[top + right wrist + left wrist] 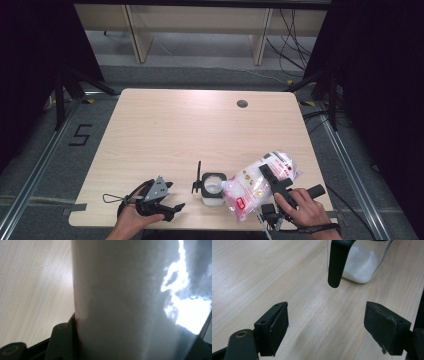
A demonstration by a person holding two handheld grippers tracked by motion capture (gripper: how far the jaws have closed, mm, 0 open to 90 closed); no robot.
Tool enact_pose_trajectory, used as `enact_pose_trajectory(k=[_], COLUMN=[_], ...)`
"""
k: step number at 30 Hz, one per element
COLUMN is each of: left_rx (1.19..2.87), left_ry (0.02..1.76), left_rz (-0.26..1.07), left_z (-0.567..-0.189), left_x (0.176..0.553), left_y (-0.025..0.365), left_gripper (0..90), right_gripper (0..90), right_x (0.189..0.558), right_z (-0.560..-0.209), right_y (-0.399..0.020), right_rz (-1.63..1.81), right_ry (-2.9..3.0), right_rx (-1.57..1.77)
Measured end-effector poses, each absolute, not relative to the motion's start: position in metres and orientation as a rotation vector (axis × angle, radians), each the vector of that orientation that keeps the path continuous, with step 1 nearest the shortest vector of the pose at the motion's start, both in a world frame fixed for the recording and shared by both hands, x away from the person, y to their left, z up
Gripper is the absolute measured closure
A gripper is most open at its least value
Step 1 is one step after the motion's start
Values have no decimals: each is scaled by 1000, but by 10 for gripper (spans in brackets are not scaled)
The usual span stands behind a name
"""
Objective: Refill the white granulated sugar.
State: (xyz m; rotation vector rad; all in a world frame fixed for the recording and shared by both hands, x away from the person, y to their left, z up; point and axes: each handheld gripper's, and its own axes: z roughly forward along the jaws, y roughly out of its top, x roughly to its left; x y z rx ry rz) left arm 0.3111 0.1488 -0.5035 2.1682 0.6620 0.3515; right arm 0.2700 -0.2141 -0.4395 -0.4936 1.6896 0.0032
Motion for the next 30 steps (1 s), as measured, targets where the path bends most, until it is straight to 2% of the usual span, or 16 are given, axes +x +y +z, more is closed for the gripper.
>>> enact_pose_trajectory(k=[30], left_rx=[2169], left_ry=[662], left_rz=[352], left_z=[-504], left_x=[311], left_y=[149], left_gripper=[194], right_gripper=[460], right_x=[269], right_z=[-436], right_y=[-212], right_rz=[-8], right_ry=[1667], right_rx=[-529])
